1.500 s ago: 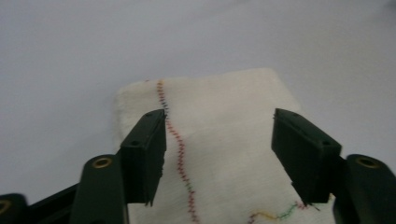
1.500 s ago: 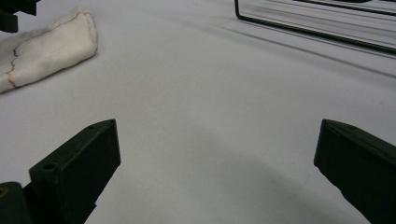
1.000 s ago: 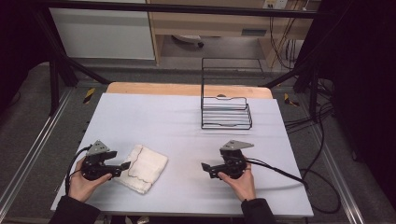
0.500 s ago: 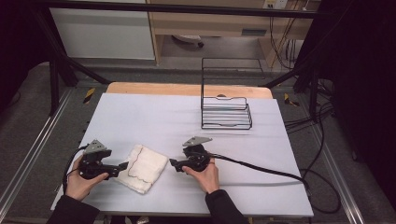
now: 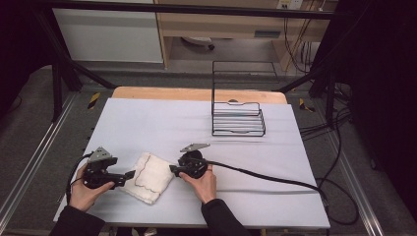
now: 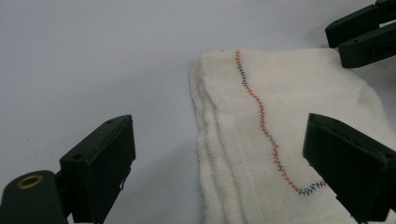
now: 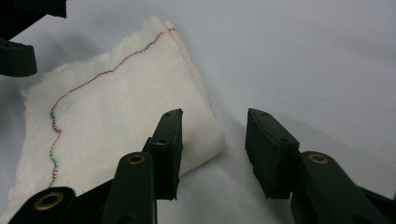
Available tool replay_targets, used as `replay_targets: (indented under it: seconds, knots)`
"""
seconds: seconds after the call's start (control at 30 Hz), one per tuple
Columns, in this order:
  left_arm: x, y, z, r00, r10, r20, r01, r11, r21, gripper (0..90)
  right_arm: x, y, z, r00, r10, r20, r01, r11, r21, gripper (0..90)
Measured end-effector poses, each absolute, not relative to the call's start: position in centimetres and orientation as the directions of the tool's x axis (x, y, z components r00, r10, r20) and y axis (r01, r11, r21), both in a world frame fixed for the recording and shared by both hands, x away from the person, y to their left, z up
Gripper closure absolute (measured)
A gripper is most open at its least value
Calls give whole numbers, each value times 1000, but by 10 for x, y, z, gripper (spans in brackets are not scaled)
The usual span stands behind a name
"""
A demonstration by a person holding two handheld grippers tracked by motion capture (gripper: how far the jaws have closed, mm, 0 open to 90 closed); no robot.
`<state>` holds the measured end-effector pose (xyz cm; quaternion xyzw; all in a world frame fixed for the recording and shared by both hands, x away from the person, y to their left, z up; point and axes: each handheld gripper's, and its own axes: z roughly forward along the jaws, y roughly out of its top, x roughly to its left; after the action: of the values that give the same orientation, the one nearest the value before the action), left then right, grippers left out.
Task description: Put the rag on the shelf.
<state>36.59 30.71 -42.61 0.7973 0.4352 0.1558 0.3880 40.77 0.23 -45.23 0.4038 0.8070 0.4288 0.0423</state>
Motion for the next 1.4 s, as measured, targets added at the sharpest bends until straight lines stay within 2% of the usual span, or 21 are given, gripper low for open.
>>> replay_targets:
  seconds: [0.2, 0.27, 0.43, 0.67, 0.87, 1.17, 1.27, 1.3, 1.4]
  knots:
    - [366, 307, -426, 570, 817, -89, 571, -317, 757, 95, 408, 4, -457, -654, 690, 311, 643, 290, 709, 663]
    - [366, 307, -426, 570, 817, -87, 571, -318, 757, 95, 407, 6, -459, -646, 683, 341, 658, 272, 702, 733]
    - [366, 307, -426, 569, 818, -87, 573, -318, 755, 95, 405, 5, -456, -646, 683, 342, 657, 268, 705, 833]
    - [366, 307, -425, 568, 818, -94, 573, -311, 759, 95, 401, -1, -442, -661, 679, 320, 638, 284, 716, 847]
    - [369, 300, -422, 571, 815, -96, 574, -314, 756, 95, 398, -12, -425, -666, 700, 260, 626, 333, 705, 848]
    - [379, 269, -412, 617, 779, -111, 559, -335, 759, 115, 395, -49, -429, -633, 728, 264, 656, 324, 682, 847]
    - [388, 253, -409, 634, 767, -101, 551, -356, 754, 140, 394, -60, -430, -624, 737, 259, 661, 322, 678, 844]
    - [392, 247, -409, 631, 769, -100, 556, -358, 750, 178, 394, -65, -432, -619, 742, 258, 660, 314, 682, 841]
    - [407, 231, -411, 632, 770, -92, 564, -374, 736, 220, 393, -67, -436, -618, 746, 250, 653, 310, 691, 837]
